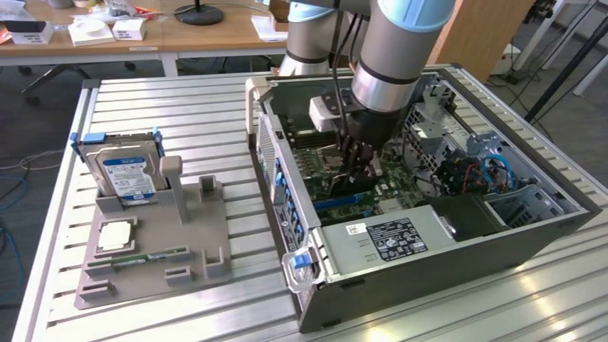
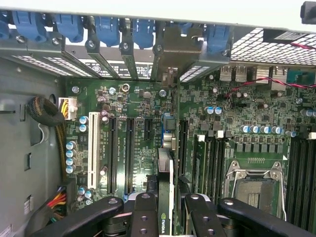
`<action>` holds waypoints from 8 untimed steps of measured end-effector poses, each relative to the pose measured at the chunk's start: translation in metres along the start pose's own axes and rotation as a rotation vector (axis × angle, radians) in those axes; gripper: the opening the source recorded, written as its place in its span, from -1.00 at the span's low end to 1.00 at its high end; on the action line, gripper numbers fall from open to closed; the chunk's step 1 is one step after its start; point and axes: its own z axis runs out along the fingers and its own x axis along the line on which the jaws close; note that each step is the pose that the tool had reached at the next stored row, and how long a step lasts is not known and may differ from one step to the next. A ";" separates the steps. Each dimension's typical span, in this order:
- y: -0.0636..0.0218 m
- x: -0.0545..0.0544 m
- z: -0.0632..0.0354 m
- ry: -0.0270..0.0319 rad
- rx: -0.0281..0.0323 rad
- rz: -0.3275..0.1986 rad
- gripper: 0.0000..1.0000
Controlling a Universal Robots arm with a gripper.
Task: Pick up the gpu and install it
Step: 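Insert the gpu into the slot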
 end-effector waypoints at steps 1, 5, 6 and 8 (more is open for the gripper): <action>0.0000 0.000 0.0003 0.0000 0.0000 0.000 -0.48; 0.0000 0.000 0.0014 0.0001 0.0000 0.000 -0.48; 0.0000 0.000 0.0014 0.0002 -0.0001 0.000 -0.48; 0.0000 0.000 0.0020 -0.0003 0.0001 0.000 -0.48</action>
